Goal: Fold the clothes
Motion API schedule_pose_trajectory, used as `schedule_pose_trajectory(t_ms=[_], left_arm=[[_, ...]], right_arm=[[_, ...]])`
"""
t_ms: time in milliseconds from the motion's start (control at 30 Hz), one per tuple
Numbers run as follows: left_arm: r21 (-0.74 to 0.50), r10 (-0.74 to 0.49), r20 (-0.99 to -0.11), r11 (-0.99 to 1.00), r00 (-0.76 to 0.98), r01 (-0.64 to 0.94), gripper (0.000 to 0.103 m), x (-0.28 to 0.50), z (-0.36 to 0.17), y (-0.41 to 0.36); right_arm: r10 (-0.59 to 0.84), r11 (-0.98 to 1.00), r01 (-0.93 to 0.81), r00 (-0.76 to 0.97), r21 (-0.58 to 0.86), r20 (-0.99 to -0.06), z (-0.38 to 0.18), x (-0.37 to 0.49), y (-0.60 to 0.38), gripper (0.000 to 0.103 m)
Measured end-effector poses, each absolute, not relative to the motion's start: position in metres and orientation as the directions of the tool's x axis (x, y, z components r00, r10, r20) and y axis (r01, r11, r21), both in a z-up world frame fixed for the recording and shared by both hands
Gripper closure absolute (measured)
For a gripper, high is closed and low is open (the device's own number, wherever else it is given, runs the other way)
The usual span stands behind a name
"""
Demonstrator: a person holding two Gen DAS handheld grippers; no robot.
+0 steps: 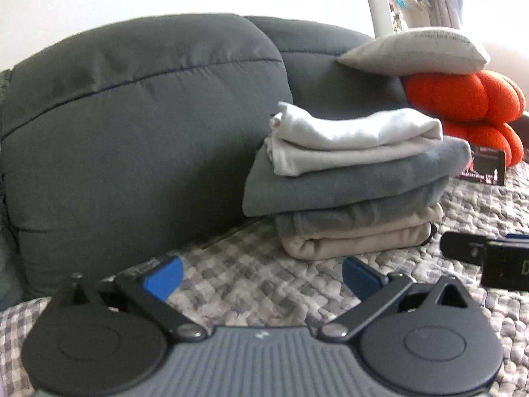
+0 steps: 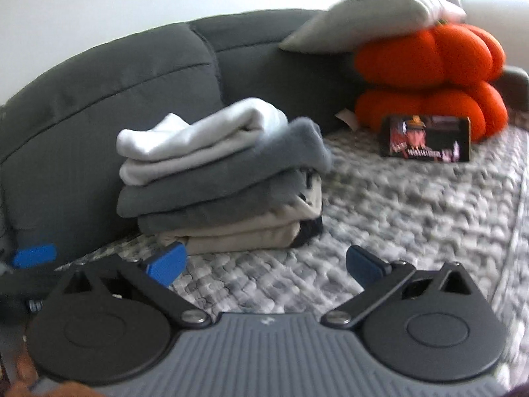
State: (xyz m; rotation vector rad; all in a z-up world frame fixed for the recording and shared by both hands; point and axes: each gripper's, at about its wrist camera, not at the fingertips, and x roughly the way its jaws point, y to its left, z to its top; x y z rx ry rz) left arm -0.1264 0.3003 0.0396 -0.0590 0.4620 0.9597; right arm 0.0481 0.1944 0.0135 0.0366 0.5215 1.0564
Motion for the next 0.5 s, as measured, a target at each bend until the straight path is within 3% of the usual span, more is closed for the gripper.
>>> schedule_pose_trajectory(t_ms=[500], left_arm=[[0.140, 0.776, -0.399, 0.578, 0.489, -0.804, 0.000, -0.1279, 0.0353, 0.2955]], right_arm=[[0.849, 0.480, -0.843, 0.376, 0.244, -0.371, 0.0115, 0.0376, 0.1970, 0.000]])
